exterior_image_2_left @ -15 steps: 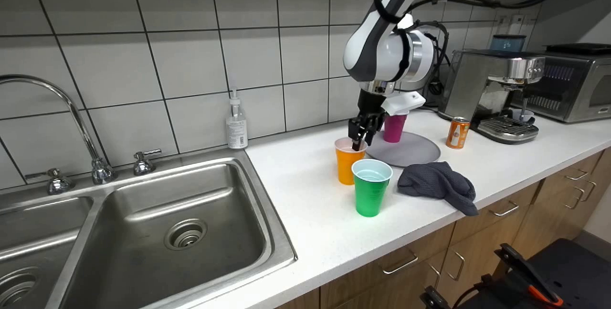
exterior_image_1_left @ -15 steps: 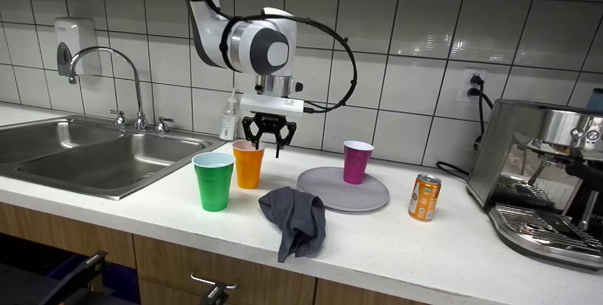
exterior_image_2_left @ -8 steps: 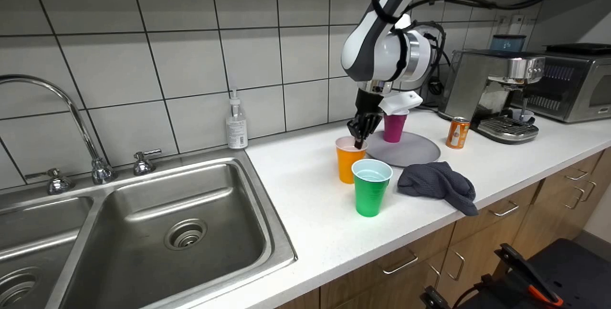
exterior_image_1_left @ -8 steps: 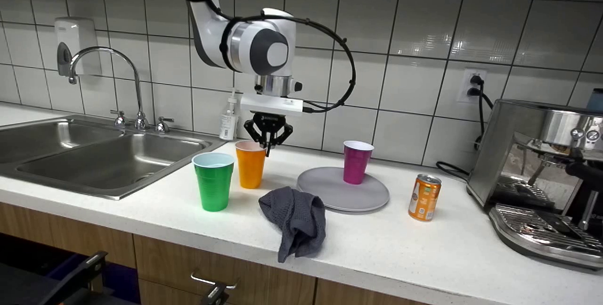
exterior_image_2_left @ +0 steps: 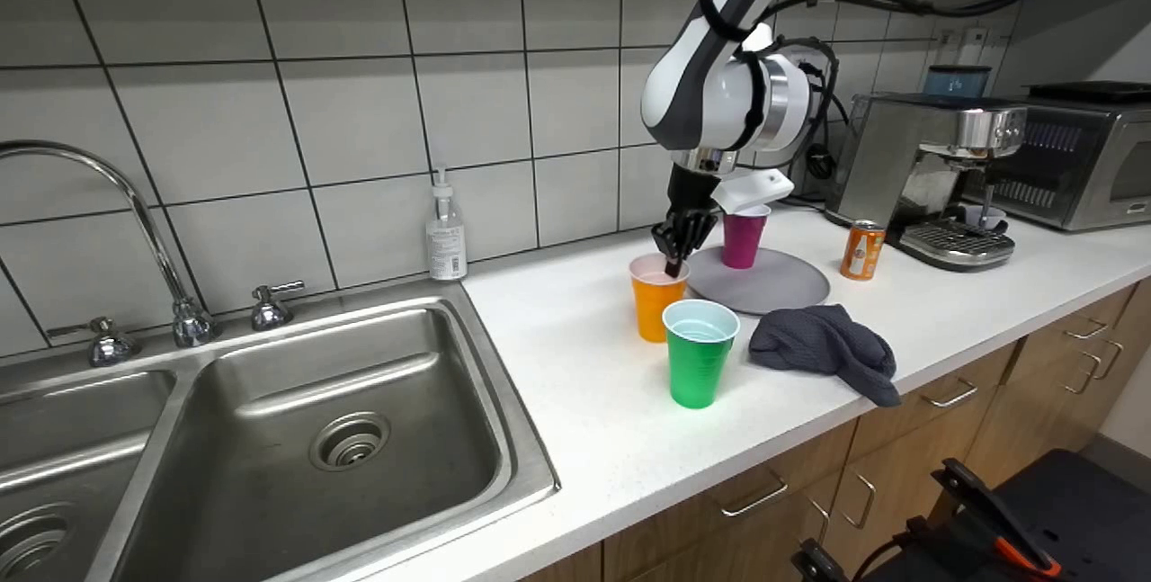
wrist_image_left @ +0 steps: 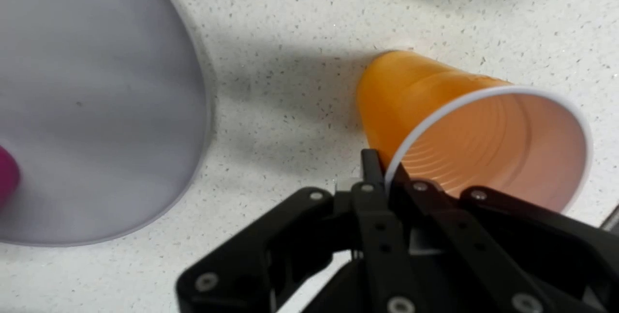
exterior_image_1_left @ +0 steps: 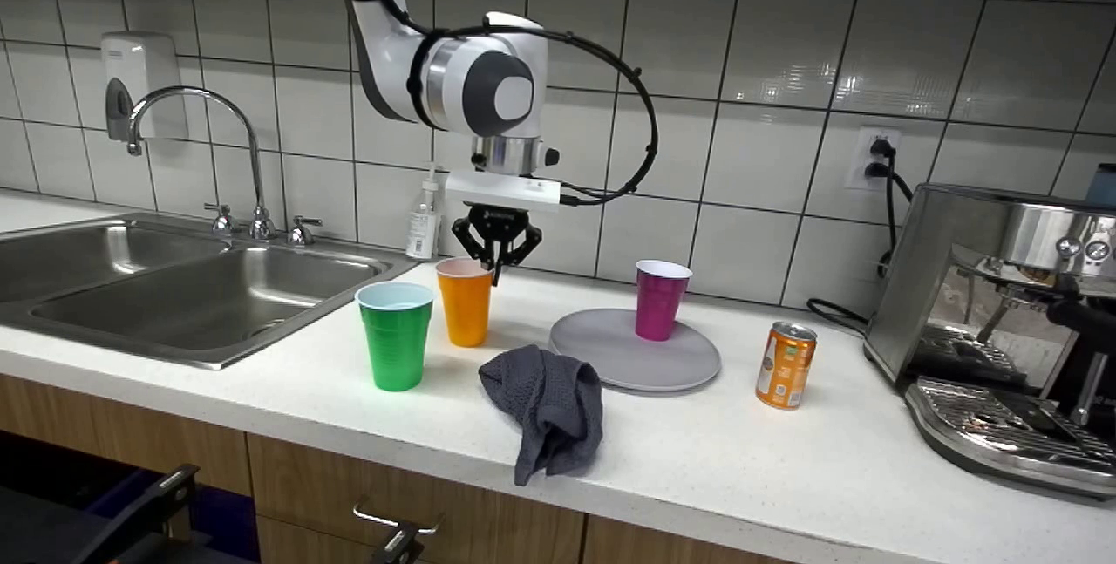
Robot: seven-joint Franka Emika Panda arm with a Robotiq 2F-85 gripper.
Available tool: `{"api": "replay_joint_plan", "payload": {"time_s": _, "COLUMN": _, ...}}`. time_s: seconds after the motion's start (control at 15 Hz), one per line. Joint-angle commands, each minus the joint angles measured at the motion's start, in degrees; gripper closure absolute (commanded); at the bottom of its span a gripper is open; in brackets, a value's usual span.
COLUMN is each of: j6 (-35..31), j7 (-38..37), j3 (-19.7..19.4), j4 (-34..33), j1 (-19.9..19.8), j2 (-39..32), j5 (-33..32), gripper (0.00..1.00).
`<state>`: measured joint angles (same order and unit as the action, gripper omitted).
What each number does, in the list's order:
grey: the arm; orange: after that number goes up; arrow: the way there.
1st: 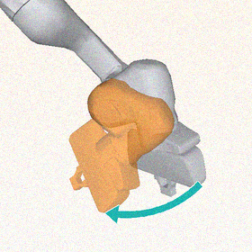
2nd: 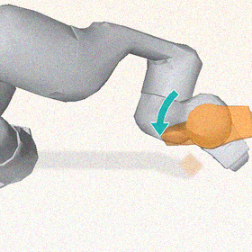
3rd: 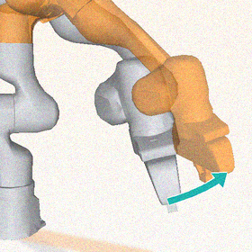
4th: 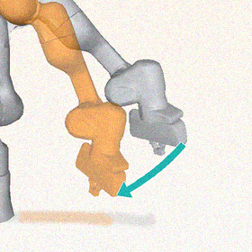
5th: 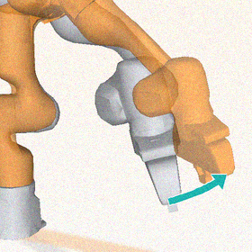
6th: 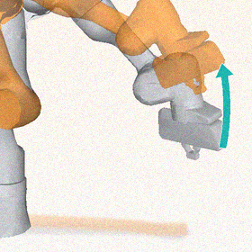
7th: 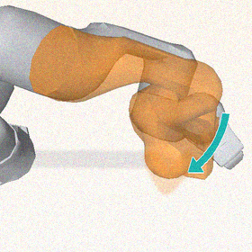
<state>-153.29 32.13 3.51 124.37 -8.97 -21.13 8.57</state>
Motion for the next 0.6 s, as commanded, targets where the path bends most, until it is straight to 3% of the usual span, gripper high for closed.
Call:
{"api": "replay_joint_plan", "payload": {"time_s": 0.0, "j6": 0.56, "j7": 1.60, "j3": 2.54, "j4": -0.31, "j1": -2.64, "j2": 1.44, "j5": 2.00, "gripper": 0.99}}
{"api": "replay_joint_plan", "payload": {"time_s": 0.53, "j6": 0.57, "j7": 2.76, "j3": 3.61, "j4": -1.04, "j1": -4.60, "j2": 3.47, "j5": 7.11, "gripper": 0.99}}
